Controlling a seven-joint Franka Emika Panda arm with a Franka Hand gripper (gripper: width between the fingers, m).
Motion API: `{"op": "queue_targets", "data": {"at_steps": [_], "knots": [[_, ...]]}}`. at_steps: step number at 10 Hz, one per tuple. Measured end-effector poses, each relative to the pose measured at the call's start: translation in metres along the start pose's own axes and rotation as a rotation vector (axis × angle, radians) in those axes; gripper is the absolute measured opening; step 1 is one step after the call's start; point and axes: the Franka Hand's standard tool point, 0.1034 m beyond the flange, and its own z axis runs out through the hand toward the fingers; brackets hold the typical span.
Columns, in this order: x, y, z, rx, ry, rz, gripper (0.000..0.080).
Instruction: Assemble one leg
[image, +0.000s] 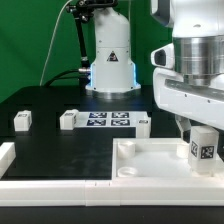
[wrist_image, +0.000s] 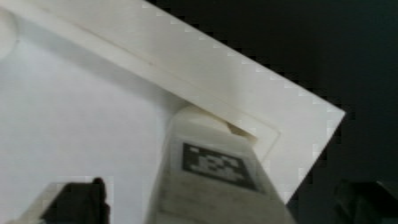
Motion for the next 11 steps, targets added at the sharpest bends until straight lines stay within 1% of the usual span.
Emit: {"op": "queue_targets", "data": {"at_steps": [2, 3, 5, 7, 10, 11], "knots": [[-0.0007, -0.0002, 0.0, -0.002, 0.002, -0.258, 0.0647], [-0.004, -0.0014, 0.0004, -0.01, 0.011, -0.354, 0.0649], [-0.001, -0.0009, -0.0005, -0.018, 0.019, -0.619, 0.0649], [0.0004, -0.0006, -0.0009, -0.022, 0.021, -0.807, 0.0649], [0.0027, 0.0002, -0.0007, -0.024, 0.021, -1.011, 0.0649], [0.0023, 0.0001, -0.0005, -0.023, 0.021, -0.994, 0.0525]]}}
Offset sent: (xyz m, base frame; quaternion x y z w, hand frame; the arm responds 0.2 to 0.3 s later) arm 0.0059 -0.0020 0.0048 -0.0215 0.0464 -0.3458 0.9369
